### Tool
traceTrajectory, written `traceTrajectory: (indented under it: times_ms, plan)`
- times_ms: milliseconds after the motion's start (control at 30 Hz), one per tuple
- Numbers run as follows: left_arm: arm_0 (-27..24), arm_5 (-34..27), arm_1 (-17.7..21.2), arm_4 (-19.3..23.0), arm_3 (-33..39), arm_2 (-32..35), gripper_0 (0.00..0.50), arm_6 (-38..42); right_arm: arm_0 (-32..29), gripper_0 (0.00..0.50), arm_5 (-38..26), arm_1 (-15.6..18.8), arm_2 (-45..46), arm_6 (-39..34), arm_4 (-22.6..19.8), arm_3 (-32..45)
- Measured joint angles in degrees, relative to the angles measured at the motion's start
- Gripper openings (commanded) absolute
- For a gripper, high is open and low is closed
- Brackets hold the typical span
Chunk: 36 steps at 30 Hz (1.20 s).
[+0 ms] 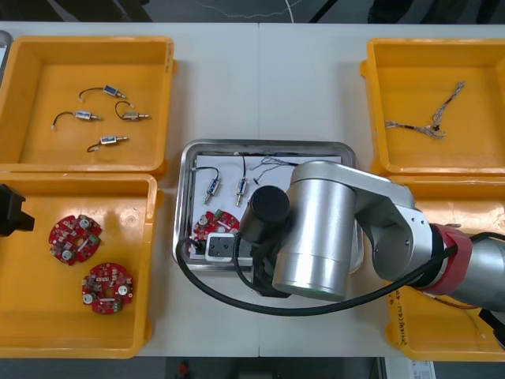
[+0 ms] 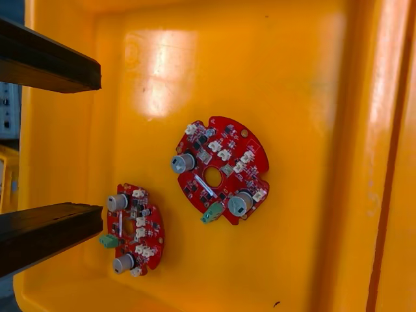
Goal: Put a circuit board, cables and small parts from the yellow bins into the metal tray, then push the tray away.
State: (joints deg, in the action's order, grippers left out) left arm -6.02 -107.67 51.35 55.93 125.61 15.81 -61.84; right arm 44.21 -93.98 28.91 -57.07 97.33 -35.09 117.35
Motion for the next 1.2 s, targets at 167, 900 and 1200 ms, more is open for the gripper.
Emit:
traceTrajectory:
  times_ms: [167, 900, 1200]
  plan:
    - [0.1, 1.0, 0.0, 0.0, 0.0, 0.0, 0.5, -0.4, 0.0, 0.5, 0.7, -0.3, -1.8, 0.0, 0.4, -1.6]
    - [0.8, 1.1, 0.0, 0.0, 0.0, 0.0, 0.5, -0.4, 0.2, 0.274, 4.6, -2.1, -6.7, 0.0, 5.0, -6.8]
    - [0.8, 1.1, 0.0, 0.0, 0.0, 0.0, 0.5, -0.4, 0.2, 0.0, 4.6, -2.1, -6.8, 0.0, 6.5, -6.8]
